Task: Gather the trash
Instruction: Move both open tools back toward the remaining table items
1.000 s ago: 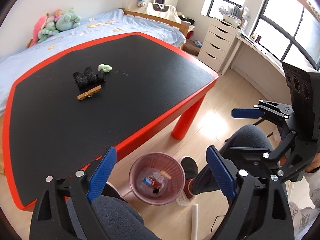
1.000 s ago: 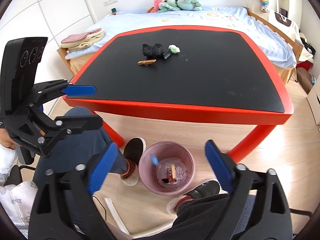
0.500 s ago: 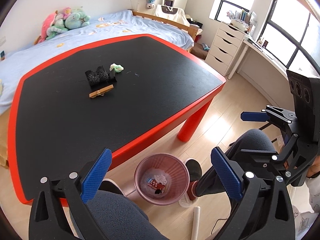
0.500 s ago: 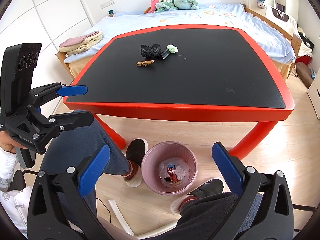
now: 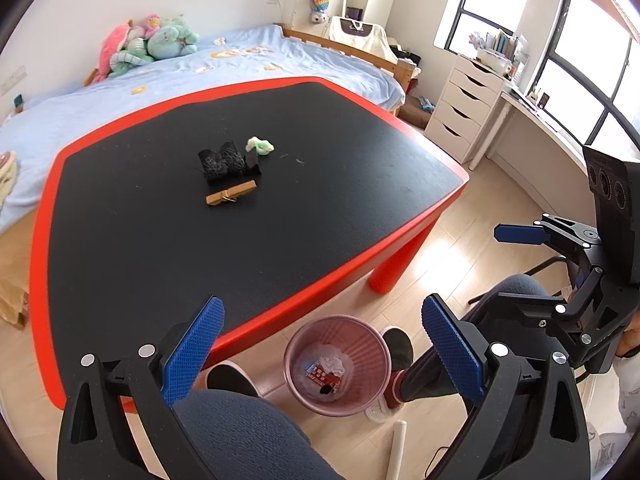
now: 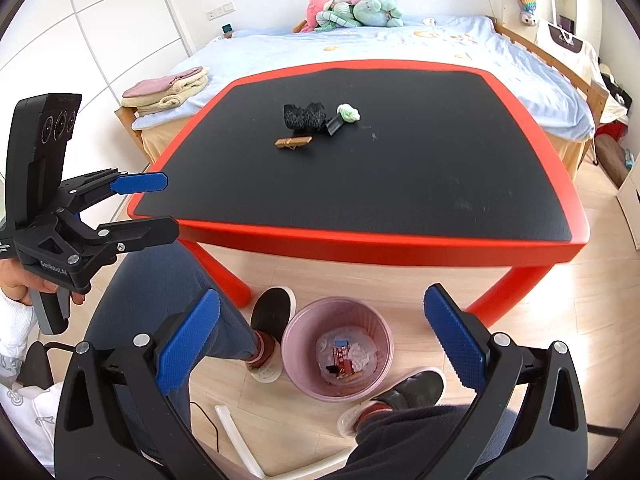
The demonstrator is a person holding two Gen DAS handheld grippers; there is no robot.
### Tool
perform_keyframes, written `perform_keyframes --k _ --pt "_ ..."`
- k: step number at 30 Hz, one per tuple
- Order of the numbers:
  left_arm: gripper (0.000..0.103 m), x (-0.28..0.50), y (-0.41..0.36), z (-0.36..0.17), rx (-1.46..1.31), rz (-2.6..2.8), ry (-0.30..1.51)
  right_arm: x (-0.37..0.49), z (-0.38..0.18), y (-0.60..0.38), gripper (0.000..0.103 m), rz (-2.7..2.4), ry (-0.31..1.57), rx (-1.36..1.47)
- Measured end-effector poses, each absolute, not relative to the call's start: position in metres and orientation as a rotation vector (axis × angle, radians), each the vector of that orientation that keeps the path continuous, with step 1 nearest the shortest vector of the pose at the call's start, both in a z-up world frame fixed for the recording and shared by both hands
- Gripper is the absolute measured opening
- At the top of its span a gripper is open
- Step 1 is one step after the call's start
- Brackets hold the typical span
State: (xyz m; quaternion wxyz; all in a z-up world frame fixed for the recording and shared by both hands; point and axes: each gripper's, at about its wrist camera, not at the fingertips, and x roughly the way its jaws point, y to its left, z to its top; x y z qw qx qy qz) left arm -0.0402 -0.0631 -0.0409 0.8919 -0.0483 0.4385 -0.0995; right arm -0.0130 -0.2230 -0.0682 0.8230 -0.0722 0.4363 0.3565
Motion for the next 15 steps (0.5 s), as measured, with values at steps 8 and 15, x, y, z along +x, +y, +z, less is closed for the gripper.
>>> perform_keyframes --k 8,15 --pt "0.095 -0.019 -0.040 -0.033 -0.102 -0.162 0.891 0.009 -0.056 -0.208 0.100 0.780 0.895 -0.190" --pt "0.095 0.011 -0.020 -0.028 -0.100 -0.139 0.877 0.044 -0.045 -0.188 0.100 0.808 0.863 -0.238"
